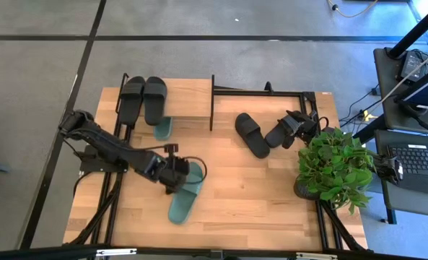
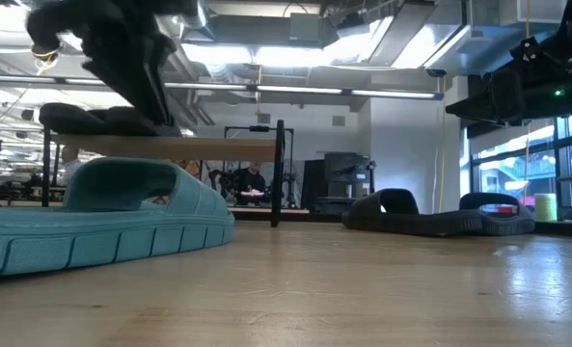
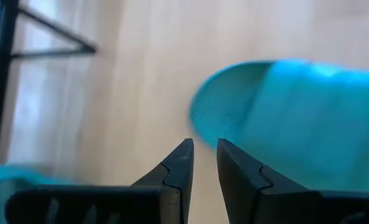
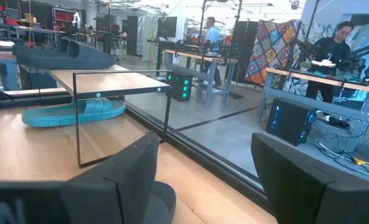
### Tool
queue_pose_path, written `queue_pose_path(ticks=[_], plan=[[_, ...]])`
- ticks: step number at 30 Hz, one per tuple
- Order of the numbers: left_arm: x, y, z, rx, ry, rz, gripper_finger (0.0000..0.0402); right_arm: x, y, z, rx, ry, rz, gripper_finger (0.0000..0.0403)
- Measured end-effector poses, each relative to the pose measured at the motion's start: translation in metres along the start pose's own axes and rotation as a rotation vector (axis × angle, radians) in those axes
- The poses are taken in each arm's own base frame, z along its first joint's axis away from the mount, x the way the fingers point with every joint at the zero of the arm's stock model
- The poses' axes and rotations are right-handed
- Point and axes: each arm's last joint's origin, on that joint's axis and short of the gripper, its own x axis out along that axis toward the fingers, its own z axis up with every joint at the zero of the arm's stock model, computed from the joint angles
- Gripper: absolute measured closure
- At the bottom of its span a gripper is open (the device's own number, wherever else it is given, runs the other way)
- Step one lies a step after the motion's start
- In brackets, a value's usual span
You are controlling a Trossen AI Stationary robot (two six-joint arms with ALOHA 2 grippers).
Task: Pick and place slides into the shelf
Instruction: Put the green slipper under the shelf
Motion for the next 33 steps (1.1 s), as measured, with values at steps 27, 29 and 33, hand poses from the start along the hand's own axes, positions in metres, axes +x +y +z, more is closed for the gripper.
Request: queue_pose_path(ticks=[27,29,33], plan=[[-0.011,-0.062,0.009,0.211,-0.258,-0.175,0.0196,0.0,0.0,0.002,0.006,-0.018,-0.003,0.0146],[-0.007,-0.068,0.006,0.232,-0.249,-0.151,0.0196,0.0,0.0,0.002,0.006,-0.018,-0.002,0.0146],[0.004,-0.079,0.001,0.27,-0.214,-0.138,0.0197,0.0,0.0,0.002,0.007,-0.018,-0.003,0.0146]])
